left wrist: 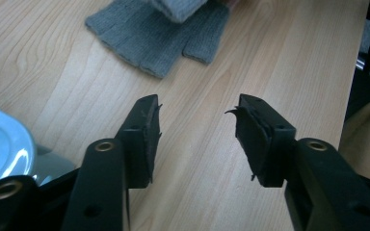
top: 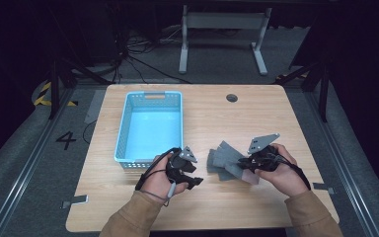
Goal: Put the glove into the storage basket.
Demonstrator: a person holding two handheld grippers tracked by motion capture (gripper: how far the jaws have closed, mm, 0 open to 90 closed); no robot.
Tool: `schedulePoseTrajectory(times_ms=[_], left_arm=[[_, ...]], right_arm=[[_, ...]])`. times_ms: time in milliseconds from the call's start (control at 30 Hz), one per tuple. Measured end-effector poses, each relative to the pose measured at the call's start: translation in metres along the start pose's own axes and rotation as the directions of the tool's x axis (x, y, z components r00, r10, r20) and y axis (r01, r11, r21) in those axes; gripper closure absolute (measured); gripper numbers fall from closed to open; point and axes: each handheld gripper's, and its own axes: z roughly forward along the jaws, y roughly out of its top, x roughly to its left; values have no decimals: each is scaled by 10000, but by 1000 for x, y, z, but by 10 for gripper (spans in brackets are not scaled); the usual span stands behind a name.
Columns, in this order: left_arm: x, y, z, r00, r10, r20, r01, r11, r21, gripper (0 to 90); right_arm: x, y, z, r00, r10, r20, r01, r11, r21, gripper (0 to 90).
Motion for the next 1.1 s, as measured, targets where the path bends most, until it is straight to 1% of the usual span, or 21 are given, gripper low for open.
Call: schedulePoseTrajectory(times_ms=[67,167,233,333,400,433,467,500,533,567,600,633,667,733,767,833,900,933,1000,1033,1100], left_arm=[[0,0,2,10000,34,41,-34,10000,6,553],[-2,0,8,9995,56,305,-58,10000,81,552],[-3,1,13,9995,43,305,-47,9999,146,573],[-2,1,14,9996,10,292,-17,9997,234,602],[-1,0,16,9993,104,354,-126,9980,617,674],[-1,0,16,9993,104,354,-126,9980,617,710],[0,0,17,9990,135,417,-169,9964,828,710],[0,1,18,9986,11,534,-64,9950,996,752],[-1,1,19,9983,-36,575,-24,9946,1039,760],[-1,1,19,9983,-36,575,-24,9946,1039,763],[-1,2,19,9984,-7,564,-49,9950,1002,763],[-1,3,19,9985,20,544,-71,9955,940,762],[-1,3,19,9985,20,544,-71,9955,940,761],[0,3,19,9986,-128,515,88,9970,775,761],[0,3,21,9978,-392,541,355,9971,678,789],[0,4,23,9975,-488,520,452,9966,692,804],[-1,5,26,9985,-443,324,419,9967,698,801],[-1,5,26,9985,-443,324,419,9967,698,793],[-1,6,29,9986,-457,281,436,9965,712,784],[-1,6,32,9990,-415,188,400,9967,707,774],[-1,6,35,9995,-279,161,266,9970,728,769]], right_arm=[[1,0,4,9999,-108,-43,108,9999,110,833],[2,0,7,9998,-145,-98,146,9998,157,833],[4,-2,13,9994,-266,-228,273,9992,290,832],[6,-3,18,9991,-330,-248,340,9985,418,829],[7,-5,21,9993,-262,-253,274,9986,448,807],[8,-6,22,9994,-163,-291,176,9988,455,775],[8,-6,22,9994,-163,-291,176,9988,455,775],[9,-8,22,9996,53,-269,-44,9995,328,733],[10,-9,20,9998,96,-199,-90,9995,318,701],[10,-9,20,9998,96,-199,-90,9995,318,701],[10,-10,18,9998,143,-99,-140,9997,217,665],[12,-11,10,9993,356,88,-355,9993,-125,629],[12,-11,10,9993,356,88,-355,9993,-125,629],[12,-14,4,9984,526,203,-520,9982,-306,608],[12,-19,-4,9940,1080,145,-1072,9932,-449,588],[12,-24,-8,9894,1446,112,-1439,9885,-475,588],[12,-30,-13,9847,1732,210,-1723,9843,-391,584],[12,-30,-13,9847,1732,210,-1723,9843,-391,584],[12,-37,-18,9799,1963,357,-1953,9803,-296,581],[13,-40,-22,9766,2111,417,-2103,9774,-238,580],[15,-43,-25,9740,2212,481,-2203,9752,-226,574]])
